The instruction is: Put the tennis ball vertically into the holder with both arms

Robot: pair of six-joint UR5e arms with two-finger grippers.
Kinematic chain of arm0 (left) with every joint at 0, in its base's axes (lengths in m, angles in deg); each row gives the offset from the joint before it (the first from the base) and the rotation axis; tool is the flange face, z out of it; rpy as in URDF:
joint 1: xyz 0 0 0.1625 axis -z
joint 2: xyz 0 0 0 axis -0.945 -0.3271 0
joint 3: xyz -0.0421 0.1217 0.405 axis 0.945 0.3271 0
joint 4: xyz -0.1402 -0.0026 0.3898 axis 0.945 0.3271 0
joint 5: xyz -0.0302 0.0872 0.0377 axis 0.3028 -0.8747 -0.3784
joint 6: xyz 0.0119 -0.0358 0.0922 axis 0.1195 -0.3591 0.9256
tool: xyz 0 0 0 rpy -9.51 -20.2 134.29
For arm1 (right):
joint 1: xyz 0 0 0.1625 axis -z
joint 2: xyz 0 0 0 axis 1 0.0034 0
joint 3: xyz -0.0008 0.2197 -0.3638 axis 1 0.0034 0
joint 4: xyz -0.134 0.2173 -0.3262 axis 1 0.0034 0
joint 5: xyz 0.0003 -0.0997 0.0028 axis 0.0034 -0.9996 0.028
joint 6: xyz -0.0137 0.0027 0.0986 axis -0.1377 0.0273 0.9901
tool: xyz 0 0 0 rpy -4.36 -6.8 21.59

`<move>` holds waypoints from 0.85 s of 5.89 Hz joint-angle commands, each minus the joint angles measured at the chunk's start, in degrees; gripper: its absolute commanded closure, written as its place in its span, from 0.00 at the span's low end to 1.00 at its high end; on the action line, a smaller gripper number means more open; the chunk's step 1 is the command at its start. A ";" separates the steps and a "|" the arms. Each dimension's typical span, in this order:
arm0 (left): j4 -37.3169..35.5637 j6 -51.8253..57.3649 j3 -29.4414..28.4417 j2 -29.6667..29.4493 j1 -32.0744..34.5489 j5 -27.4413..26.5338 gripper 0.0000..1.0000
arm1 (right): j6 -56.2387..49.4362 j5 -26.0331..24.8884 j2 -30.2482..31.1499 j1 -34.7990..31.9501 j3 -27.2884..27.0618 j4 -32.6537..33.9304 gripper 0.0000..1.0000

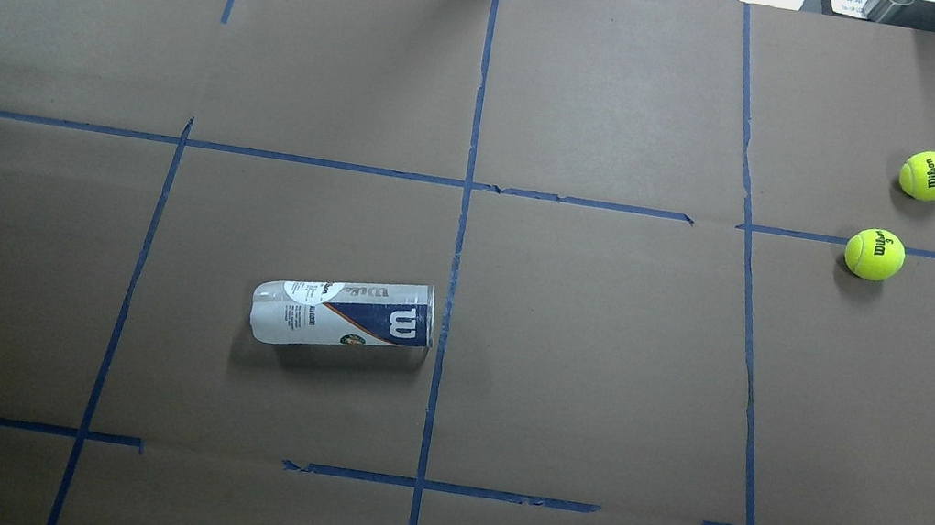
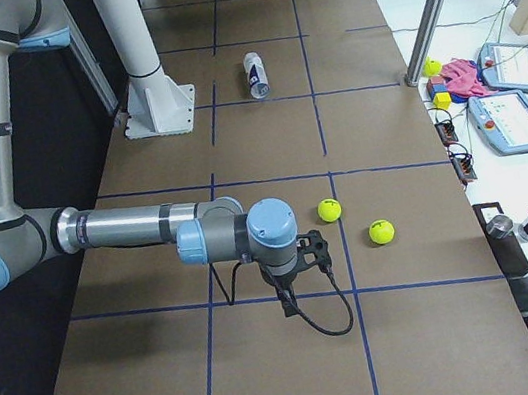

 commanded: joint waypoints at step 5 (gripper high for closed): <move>0.44 -0.08 0.82 -1.56 -0.79 -0.44 0.00 | 0.09 0.88 0.00 0.00 -0.44 -0.03 0.00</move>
